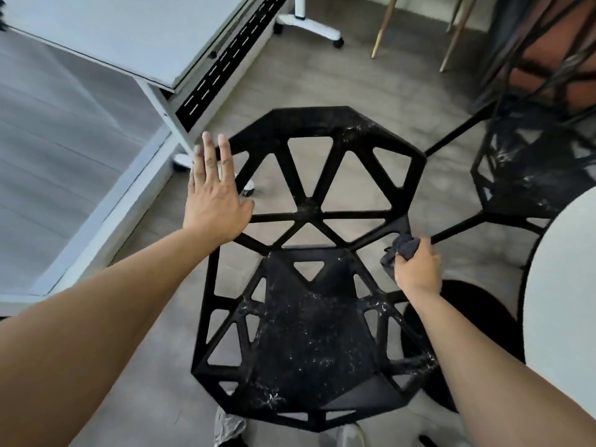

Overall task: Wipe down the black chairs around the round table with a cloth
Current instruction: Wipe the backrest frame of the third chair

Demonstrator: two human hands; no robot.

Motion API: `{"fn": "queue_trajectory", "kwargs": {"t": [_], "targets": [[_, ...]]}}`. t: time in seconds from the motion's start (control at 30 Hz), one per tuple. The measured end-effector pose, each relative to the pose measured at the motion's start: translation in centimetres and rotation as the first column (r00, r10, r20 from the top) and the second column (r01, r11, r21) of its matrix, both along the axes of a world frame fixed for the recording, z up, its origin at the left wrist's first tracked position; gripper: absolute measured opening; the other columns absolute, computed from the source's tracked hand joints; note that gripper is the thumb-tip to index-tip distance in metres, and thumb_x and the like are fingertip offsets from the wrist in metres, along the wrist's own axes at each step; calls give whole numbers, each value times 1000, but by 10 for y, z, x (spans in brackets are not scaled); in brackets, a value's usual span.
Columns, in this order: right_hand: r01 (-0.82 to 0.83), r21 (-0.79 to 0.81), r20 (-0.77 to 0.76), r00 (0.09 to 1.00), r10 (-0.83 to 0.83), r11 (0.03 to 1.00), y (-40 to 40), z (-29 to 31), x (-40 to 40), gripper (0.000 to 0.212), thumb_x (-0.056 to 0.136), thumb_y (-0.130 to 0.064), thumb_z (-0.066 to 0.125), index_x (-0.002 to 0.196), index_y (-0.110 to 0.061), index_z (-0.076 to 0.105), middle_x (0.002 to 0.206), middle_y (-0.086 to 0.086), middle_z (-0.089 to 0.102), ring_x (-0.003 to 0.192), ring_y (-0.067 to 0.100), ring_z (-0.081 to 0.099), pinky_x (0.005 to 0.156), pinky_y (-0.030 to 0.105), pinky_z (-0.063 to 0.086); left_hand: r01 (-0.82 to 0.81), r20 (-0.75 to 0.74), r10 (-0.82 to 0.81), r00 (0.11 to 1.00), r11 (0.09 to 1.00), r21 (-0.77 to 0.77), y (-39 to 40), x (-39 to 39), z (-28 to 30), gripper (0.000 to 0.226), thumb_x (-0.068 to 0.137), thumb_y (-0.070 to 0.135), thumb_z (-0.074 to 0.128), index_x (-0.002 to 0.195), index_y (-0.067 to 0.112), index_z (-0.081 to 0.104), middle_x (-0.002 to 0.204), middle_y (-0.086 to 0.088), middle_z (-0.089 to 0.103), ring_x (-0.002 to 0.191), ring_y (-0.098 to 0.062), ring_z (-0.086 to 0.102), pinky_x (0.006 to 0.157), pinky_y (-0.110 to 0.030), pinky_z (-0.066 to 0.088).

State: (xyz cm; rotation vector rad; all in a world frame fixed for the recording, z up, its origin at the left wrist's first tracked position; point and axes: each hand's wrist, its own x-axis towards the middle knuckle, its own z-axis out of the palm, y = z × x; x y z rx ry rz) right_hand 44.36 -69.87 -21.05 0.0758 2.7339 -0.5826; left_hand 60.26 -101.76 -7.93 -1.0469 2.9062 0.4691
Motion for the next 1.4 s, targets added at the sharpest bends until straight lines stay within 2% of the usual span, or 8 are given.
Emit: {"fn": "queue_trajectory", "kwargs": {"t": [0.13, 0.5, 0.73, 0.87, 0.97, 1.07, 1.23, 1.4], "targets": [[127, 67, 6, 992, -128, 990, 14, 2, 22, 48, 95, -25, 65, 137, -14, 43, 134, 28, 46, 122, 49, 48, 92, 53, 49, 157, 3, -157, 988, 988, 3, -8, -24, 0, 101, 93, 30, 53, 155, 20, -27, 163, -8, -31, 151, -29, -26, 124, -45, -7], [266, 62, -61, 963, -262, 962, 29, -4, 52, 51, 95, -22, 65, 138, -14, 40, 134, 30, 45, 117, 51, 50, 86, 52, 50, 344, 13, -344, 939, 939, 1, -13, -70, 0, 104, 91, 29, 55, 155, 20, -26, 163, -8, -29, 151, -28, -24, 124, -44, -4], [200, -170, -260, 935, -240, 965, 28, 36, 63, 63, 82, -10, 80, 132, -11, 41, 132, 24, 50, 119, 45, 50, 92, 54, 50, 324, -90, -319, 943, 945, 40, -15, -72, -2, 92, 94, 20, 52, 159, 19, -13, 167, -6, -17, 153, -26, -17, 125, -43, -2], [-147, -315, -582, 810, -68, 938, -1, 106, 32, 58, 75, -8, 82, 128, -15, 58, 139, 13, 38, 125, 30, 47, 102, 46, 51, 275, -236, -249, 939, 958, 85, -15, -77, 0, 71, 95, 8, 46, 157, 18, 13, 165, -10, 15, 153, -31, 5, 125, -44, 10], [-407, -214, -764, 636, 107, 888, -50, 160, -9, 51, 80, -20, 75, 129, -16, 64, 135, 15, 44, 121, 29, 46, 106, 42, 44, 184, -377, -131, 917, 977, 108, -16, -84, 5, 43, 102, 12, 41, 143, 24, 40, 141, -5, 50, 132, -31, 35, 106, -40, 32], [-556, -20, -854, 441, 275, 831, -108, 197, -38, 48, 83, -28, 65, 130, -17, 64, 129, 16, 52, 117, 34, 47, 102, 46, 41, 148, -434, -71, 898, 978, 147, -26, -97, 2, 29, 106, 20, 37, 127, 27, 56, 107, 1, 63, 106, -28, 50, 84, -35, 35], [-673, 322, -665, 340, 665, 666, -194, 174, -55, 57, 77, -47, 63, 131, -29, 58, 134, 14, 50, 124, 37, 46, 99, 49, 36, 172, -498, -42, 866, 961, 217, -34, -108, -18, 28, 107, 22, 39, 122, 29, 61, 102, 1, 61, 99, -32, 50, 82, -30, 30], [-660, 391, -645, 302, 703, 642, -202, 143, -70, 53, 81, -47, 68, 130, -28, 59, 126, 12, 54, 112, 36, 52, 88, 50, 44, 184, -499, -73, 864, 967, 177, -32, -109, -25, 27, 109, 22, 32, 123, 26, 55, 101, 0, 54, 95, -30, 43, 76, -24, 19]]}}
